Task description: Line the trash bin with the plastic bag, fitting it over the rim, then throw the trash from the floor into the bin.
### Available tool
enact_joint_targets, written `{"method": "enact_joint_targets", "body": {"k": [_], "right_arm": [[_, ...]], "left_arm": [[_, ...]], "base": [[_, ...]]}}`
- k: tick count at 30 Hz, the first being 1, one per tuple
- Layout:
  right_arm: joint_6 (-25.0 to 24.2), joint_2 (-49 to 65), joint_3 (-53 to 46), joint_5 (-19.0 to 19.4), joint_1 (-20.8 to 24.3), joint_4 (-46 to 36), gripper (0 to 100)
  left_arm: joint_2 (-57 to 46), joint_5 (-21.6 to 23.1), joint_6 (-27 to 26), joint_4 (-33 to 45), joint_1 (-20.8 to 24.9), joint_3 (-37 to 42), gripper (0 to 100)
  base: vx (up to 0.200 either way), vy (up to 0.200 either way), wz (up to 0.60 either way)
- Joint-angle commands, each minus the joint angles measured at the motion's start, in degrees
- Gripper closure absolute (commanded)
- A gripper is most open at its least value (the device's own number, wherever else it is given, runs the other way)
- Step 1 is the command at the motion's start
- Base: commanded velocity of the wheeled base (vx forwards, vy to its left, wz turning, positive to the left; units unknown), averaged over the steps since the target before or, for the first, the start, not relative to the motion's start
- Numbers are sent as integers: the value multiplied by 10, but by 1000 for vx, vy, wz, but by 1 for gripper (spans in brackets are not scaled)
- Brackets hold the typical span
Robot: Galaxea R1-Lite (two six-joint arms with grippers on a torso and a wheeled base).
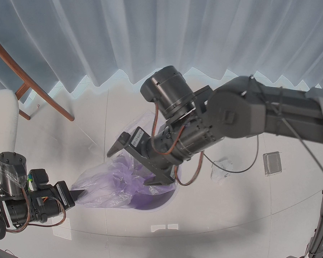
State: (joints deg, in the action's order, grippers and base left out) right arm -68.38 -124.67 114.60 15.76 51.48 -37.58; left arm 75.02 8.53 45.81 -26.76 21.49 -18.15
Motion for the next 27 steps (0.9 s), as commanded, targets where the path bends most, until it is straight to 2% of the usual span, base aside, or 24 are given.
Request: {"method": "enact_joint_targets", "body": {"k": [1, 3, 5, 6, 7, 8, 9, 10, 11, 13, 14, 16, 18, 19, 20, 21, 22, 23, 24, 25, 26, 27], "right_arm": [[-17, 112, 0, 41, 16, -100, 0], [-16, 179, 0, 87, 13, -283, 0], [-11, 202, 0, 91, 2, -417, 0], [-1, 203, 0, 89, -17, -489, 0], [2, 202, 0, 89, -21, -499, 0], [22, 189, 0, 79, -82, -524, 0], [24, 186, 0, 74, -93, -524, 0], [40, 172, 0, 44, -143, -506, 0], [55, 166, 0, 33, -156, -503, 0], [55, 166, 0, 33, -156, -503, 0], [205, 123, 0, 24, -195, -522, 0], [227, 125, 0, 30, -194, -524, 0], [263, 176, 0, 67, -185, -524, 0], [301, 218, 0, 87, -182, -524, 0], [365, 269, 0, 97, -183, -520, 0], [446, 312, -107, 91, -193, -501, 0], [490, 328, -185, 84, -202, -485, 0], [595, 370, -383, 48, -252, -355, 0], [599, 377, -409, 41, -260, -318, 0], [564, 399, -500, 42, -249, -57, 0], [519, 397, -514, 61, -221, 92, 0], [502, 395, -514, 65, -213, 124, 0]], "left_arm": [[-4, 1, 1, 0, 3, 7, 100], [-7, 1, 1, 0, 4, 9, 100], [-12, 1, 1, 0, 4, 9, 100], [-13, 1, 1, 0, 4, 8, 100], [-13, 1, 1, 0, 4, 8, 100], [-13, 1, 1, 0, 5, 7, 100], [-13, 1, 1, 0, 4, 7, 100], [-13, 1, 1, 0, 4, 8, 100], [-14, 1, 1, 0, 4, 8, 100], [-14, 1, 1, 0, 4, 8, 100], [-16, 0, 0, 0, 3, 9, 100], [-22, 0, 0, 0, 1, 10, 100], [-24, 0, 0, 0, -1, 11, 100], [-24, 0, 0, 0, -2, 11, 100], [-24, 0, 0, 0, -2, 12, 100], [-24, 0, 0, 0, -2, 12, 100], [-24, 0, 1, 0, -2, 12, 100], [-23, 1, 1, 0, -2, 11, 100], [-23, 1, 1, 0, -3, 11, 100], [-23, 1, 1, 0, -3, 10, 100], [-24, 1, 2, 0, -3, 13, 100], [-24, 1, 2, 0, -3, 13, 100]], "base": [[0, 0, 0], [0, 0, 0], [0, 0, 0], [0, 0, 0], [0, 0, 0], [0, 0, 0], [0, 0, 0], [0, 0, 0], [0, 0, 0], [0, 0, 0], [0, 0, 0], [0, 0, 0], [0, 0, 0], [0, 0, 0], [0, 0, 0], [0, 0, 0], [0, 0, 0], [0, 0, 0], [0, 0, 0], [0, 0, 0], [0, 0, 0], [0, 0, 0]]}}
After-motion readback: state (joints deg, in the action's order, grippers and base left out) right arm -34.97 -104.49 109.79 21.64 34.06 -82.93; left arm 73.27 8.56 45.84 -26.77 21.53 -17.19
